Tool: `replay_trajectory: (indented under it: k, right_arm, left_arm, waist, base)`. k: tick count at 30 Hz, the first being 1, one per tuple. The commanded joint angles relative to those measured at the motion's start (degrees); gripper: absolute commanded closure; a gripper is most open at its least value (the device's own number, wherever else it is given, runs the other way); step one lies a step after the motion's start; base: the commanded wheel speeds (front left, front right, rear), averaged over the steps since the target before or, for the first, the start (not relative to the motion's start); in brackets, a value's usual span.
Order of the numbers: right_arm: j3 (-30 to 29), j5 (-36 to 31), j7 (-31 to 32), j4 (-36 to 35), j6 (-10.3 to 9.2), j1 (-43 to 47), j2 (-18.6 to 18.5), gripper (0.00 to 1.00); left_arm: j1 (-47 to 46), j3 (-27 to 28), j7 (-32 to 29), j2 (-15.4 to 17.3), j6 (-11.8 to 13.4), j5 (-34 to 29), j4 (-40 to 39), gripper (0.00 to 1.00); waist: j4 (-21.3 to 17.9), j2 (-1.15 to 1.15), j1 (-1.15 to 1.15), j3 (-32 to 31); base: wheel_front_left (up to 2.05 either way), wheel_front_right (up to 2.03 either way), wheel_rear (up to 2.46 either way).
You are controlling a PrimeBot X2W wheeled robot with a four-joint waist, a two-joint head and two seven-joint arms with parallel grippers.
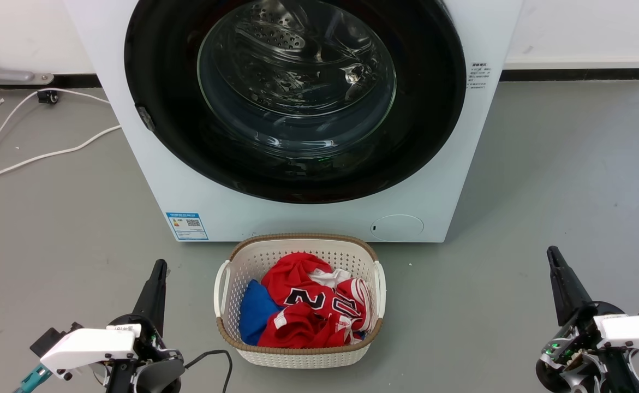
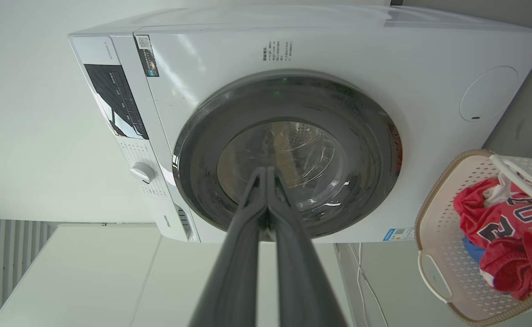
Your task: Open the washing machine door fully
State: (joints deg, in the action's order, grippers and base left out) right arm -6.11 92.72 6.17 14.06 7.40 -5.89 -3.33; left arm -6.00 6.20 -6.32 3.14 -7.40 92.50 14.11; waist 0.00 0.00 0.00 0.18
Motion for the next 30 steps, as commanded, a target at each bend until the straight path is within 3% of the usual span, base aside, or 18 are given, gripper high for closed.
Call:
replay_trajectory:
  k: [1, 3, 4, 18, 30]
  right_arm:
    - [-0.1, -0.3, 0.2, 0.1, 0.17, -0.7, 0.2, 1.0]
    - [-0.1, -0.3, 0.2, 0.1, 0.17, -0.7, 0.2, 1.0]
    - [0.0, 0.0, 0.0, 0.1, 0.0, 0.1, 0.0, 0.0]
    - [1.8, -2.7, -3.2, -1.7, 0.01, 2.2, 0.1, 0.0]
    - [3.6, -16.1, -6.2, -4.7, 0.02, 3.2, -1.5, 0.0]
  left_arm:
    - [-0.5, 0.3, -0.1, -0.1, -0.2, -0.2, 0.0, 1.0]
    - [-0.5, 0.3, -0.1, -0.1, -0.2, -0.2, 0.0, 1.0]
    - [0.1, 0.0, 0.0, 0.0, 0.0, 0.0, 0.2, 0.0]
    - [0.9, -3.2, 3.2, 0.0, 0.0, -2.4, -1.2, 0.0]
    - [0.9, -4.9, 6.3, 0.7, 0.0, -16.3, -3.9, 0.0]
  waist:
    - [0.0, 0.0, 0.0, 0.0]
    - [0.0, 0.0, 0.0, 0.0]
    - [0.0, 0.0, 0.0, 0.0]
    - [-0.1, 0.0, 0.0, 0.0]
    - [-0.2, 0.0, 0.0, -0.2]
  base:
    - [0.0, 0.0, 0.0]
    - [0.0, 0.0, 0.0]
    - [0.0, 0.0, 0.0]
    - [0.0, 0.0, 0.0]
    - [0.0, 0.0, 0.0]
